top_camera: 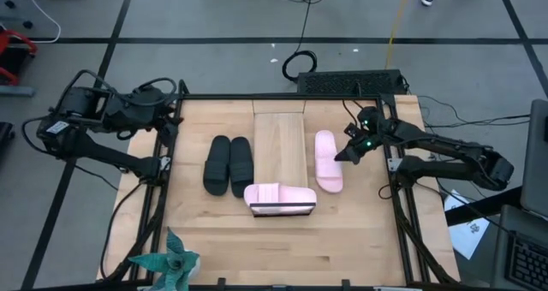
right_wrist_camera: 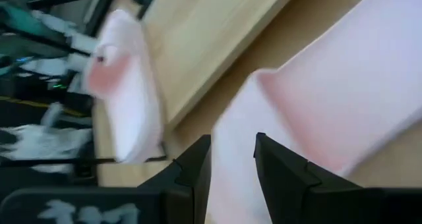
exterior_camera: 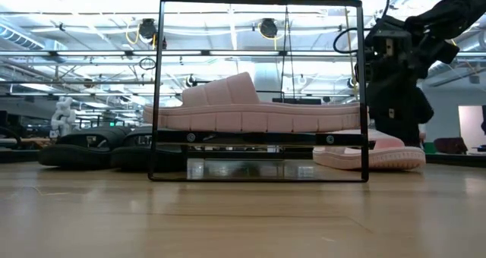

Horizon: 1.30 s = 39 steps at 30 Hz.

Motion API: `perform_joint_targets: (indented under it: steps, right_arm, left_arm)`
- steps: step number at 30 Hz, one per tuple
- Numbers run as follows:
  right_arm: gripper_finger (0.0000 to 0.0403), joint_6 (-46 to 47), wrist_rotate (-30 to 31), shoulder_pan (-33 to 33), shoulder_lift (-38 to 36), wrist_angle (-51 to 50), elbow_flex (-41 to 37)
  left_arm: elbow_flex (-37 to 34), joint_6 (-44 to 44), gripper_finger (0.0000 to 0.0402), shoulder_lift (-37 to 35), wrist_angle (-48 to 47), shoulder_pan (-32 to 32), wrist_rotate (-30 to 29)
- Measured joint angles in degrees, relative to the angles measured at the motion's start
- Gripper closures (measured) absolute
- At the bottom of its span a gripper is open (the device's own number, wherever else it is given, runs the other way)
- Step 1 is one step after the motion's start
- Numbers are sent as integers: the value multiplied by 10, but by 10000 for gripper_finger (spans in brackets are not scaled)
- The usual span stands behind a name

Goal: Pick and place slides into the shelf
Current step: Put the pink slipper on the shelf

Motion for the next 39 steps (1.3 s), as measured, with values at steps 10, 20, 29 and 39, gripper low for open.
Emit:
perform_joint_targets:
  steps: [10,20,29,39]
  right_arm:
    - [293,-107,16,-27,46,-44,0]
    - [293,-145,-1,-27,110,-10,1]
    - [293,-184,-4,-25,150,-8,21]
    - [293,-253,-34,-24,213,-93,75]
  left_arm:
    - [0,17,208,48,0,0,0]
    - [0,26,208,64,0,0,0]
    - [0,24,208,63,0,0,-15]
    - [0,9,208,63,0,0,-19]
